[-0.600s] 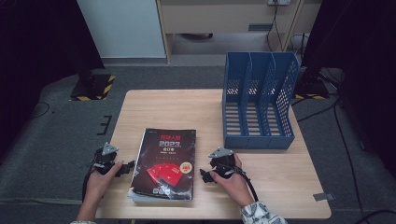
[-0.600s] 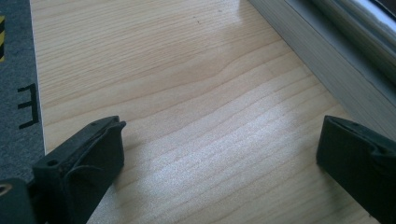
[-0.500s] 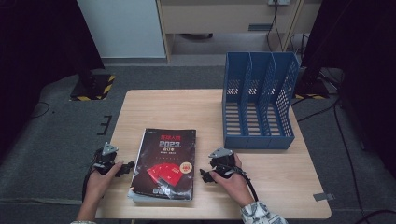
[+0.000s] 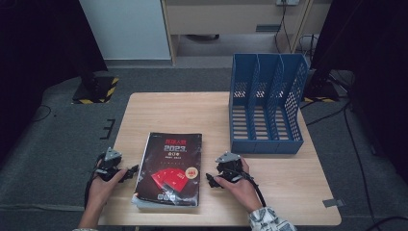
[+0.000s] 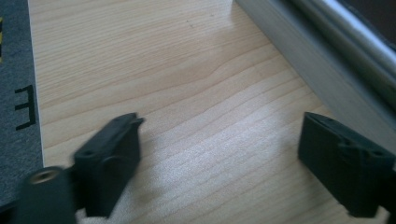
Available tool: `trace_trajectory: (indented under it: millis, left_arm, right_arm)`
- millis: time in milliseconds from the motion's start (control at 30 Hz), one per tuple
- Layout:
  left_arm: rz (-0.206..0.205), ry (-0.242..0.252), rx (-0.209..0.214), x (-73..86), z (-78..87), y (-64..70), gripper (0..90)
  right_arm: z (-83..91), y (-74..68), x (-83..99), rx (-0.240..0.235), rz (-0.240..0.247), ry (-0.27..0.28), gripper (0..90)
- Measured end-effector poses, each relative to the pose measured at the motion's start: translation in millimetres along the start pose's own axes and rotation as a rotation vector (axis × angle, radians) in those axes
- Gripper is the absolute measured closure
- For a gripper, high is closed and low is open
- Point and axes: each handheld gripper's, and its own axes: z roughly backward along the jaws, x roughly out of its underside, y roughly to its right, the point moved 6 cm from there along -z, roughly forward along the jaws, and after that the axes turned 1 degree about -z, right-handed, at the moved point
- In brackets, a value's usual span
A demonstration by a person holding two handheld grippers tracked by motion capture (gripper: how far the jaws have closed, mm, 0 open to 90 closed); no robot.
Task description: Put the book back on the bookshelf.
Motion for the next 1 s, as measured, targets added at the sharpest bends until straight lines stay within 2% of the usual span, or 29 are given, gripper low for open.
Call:
trace_trajectory:
  millis: [33, 133, 167, 200, 267, 300, 400, 467, 567, 600, 633, 667, 700, 733, 833, 900, 1000]
  left_arm:
    - [-0.002, 0.005, -0.006, -1.0, 2.6, -0.1, 17.8]
    - [0.02, 0.04, -0.016, -5.1, 11.7, -0.8, 21.5]
    - [0.02, 0.04, -0.016, -5.1, 11.7, -0.8, 23.7]
    - [0.033, 0.069, -0.018, -9.2, 19.2, 0.0, 26.0]
    - [0.034, 0.083, -0.016, -11.8, 23.2, 0.6, 29.4]
    - [0.041, 0.122, -0.004, -19.1, 30.5, 4.3, 32.2]
    - [0.037, 0.157, 0.016, -29.2, 41.2, 12.8, 40.2]
    - [0.036, 0.179, 0.057, -36.0, 45.0, 23.0, 44.2]
    - [-0.001, 0.169, 0.098, -42.1, 43.8, 40.8, 47.9]
    - [-0.001, 0.169, 0.098, -42.1, 43.8, 40.8, 48.5]
    - [-0.026, 0.142, 0.108, -42.4, 38.7, 51.3, 48.8]
    - [-0.026, 0.142, 0.108, -42.4, 38.7, 51.3, 48.8]
    - [-0.034, 0.117, 0.115, -40.3, 31.0, 59.0, 49.0]
    - [-0.034, 0.117, 0.115, -40.3, 31.0, 59.0, 49.1]
    - [-0.056, 0.063, 0.119, -34.2, 19.7, 66.3, 48.8]
    - [-0.054, 0.06, 0.125, -32.7, 17.5, 68.0, 48.5]
    - [-0.034, 0.058, 0.139, -31.7, 17.2, 67.1, 48.0]
  right_arm:
    - [0.3, 0.5, -0.4, 0.004, 0.006, 0.007, 12.0]
    - [1.5, 0.4, -2.5, -0.01, -0.019, 0.022, 18.8]
    - [1.5, 0.4, -2.5, -0.01, -0.019, 0.022, 18.8]
    - [3.7, -2.8, -5.0, -0.044, -0.043, 0.029, 19.6]
    - [5.0, -4.2, -6.8, -0.048, -0.039, 0.038, 20.9]
    - [8.8, -9.2, -10.7, -0.067, -0.03, 0.052, 21.5]
    - [13.3, -18.3, -16.9, -0.09, -0.014, 0.067, 23.1]
    - [15.2, -23.9, -22.9, -0.106, 0.008, 0.071, 23.4]
    - [17.2, -29.4, -36.7, -0.127, 0.013, 0.087, 24.1]
    - [17.2, -29.4, -36.7, -0.127, 0.013, 0.087, 24.1]
    - [16.9, -31.8, -44.9, -0.158, 0.001, 0.101, 23.9]
    - [16.9, -31.8, -44.9, -0.158, 0.001, 0.101, 23.9]
    - [14.6, -35.0, -47.9, -0.181, 0.0, 0.108, 23.5]
    - [14.6, -35.0, -47.9, -0.181, 0.0, 0.108, 23.5]
    - [8.4, -42.5, -42.6, -0.219, 0.003, 0.081, 20.9]
    - [6.2, -43.3, -41.2, -0.228, 0.005, 0.074, 19.9]
    - [-2.0, -44.8, -40.7, -0.268, -0.033, 0.064, 18.6]
